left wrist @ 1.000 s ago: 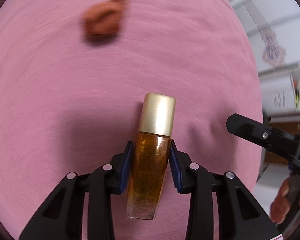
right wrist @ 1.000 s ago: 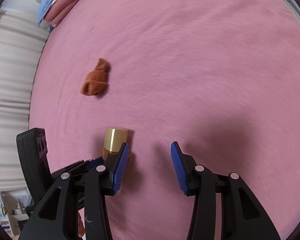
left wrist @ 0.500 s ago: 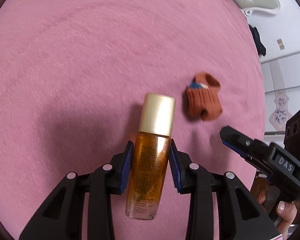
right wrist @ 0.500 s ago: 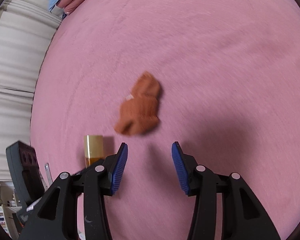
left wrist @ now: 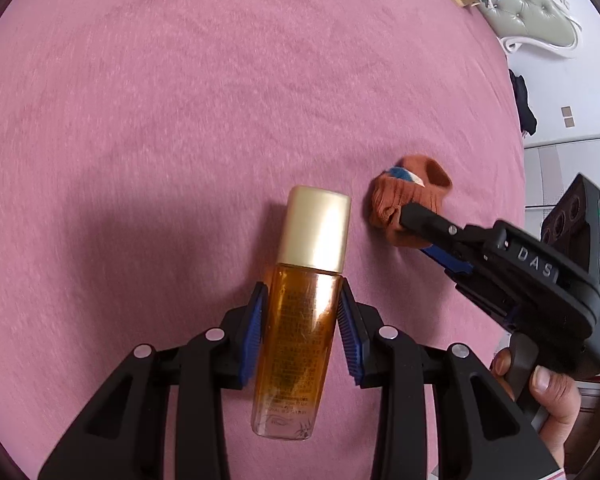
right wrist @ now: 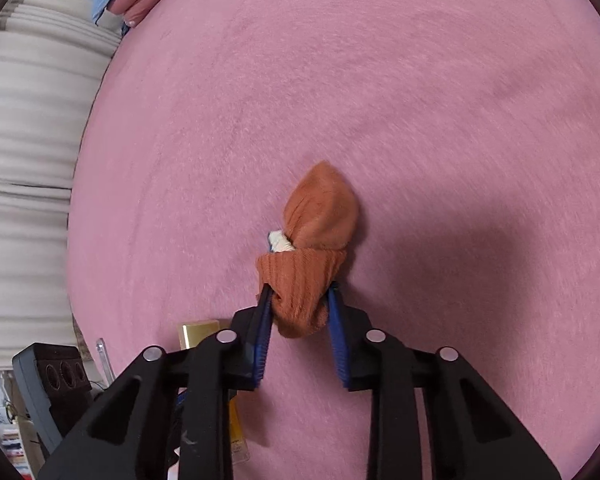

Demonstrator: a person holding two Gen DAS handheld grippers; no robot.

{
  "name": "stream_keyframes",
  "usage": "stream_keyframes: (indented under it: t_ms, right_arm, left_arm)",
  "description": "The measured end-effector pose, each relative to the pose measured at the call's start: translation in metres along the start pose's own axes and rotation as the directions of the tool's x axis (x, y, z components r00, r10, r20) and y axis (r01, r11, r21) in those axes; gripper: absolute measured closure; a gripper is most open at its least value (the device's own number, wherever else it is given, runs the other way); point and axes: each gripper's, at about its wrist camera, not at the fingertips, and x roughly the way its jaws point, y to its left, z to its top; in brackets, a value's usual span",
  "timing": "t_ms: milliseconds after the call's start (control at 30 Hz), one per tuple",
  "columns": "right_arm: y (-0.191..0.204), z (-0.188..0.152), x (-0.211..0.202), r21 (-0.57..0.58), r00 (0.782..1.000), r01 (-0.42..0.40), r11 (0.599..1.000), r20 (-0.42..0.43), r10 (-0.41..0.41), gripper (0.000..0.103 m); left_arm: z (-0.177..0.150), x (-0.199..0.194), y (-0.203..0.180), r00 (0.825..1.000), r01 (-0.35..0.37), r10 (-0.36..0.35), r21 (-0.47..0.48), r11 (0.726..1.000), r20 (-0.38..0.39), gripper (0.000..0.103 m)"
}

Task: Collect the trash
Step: 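Grasp the amber bottle with the left gripper while the right gripper grasps the orange sock, then carry the amber bottle and orange sock over the yellow bucket with both grippers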

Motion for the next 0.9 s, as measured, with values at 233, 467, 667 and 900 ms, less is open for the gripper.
stream_keyframes:
  t_ms: [233, 467, 667, 900]
  right_arm:
    - [-0.037, -0.045, -0.033, 0.055, 1.0, -0.025, 0.998, -0.01, 0.026, 0.079]
    - [-0.079, -0.107, -0.073, 0.117, 1.0, 0.009, 0.993, -0.021, -0.007, 0.079]
    - [-0.114, -0.169, -0.115, 0.155, 0.999, 0.044, 0.987, -0.003, -0.044, 0.079]
    - [-0.143, -0.223, -0.153, 0.232, 0.998, 0.043, 0.972, 0.044, -0.055, 0.079]
  left_arm:
    - [-0.043, 0.001, -0.007, 0.999, 0.008, -0.007, 0.021, 1.0, -0.052, 0.068]
    - [-0.097, 0.001, -0.029, 0.994, 0.021, -0.012, 0.081, 0.996, -0.111, 0.068]
    - [-0.155, 0.008, -0.061, 0.983, 0.024, 0.007, 0.166, 0.986, -0.183, 0.068]
    - [-0.233, 0.02, -0.099, 0.961, 0.035, 0.049, 0.292, 0.956, -0.274, 0.068]
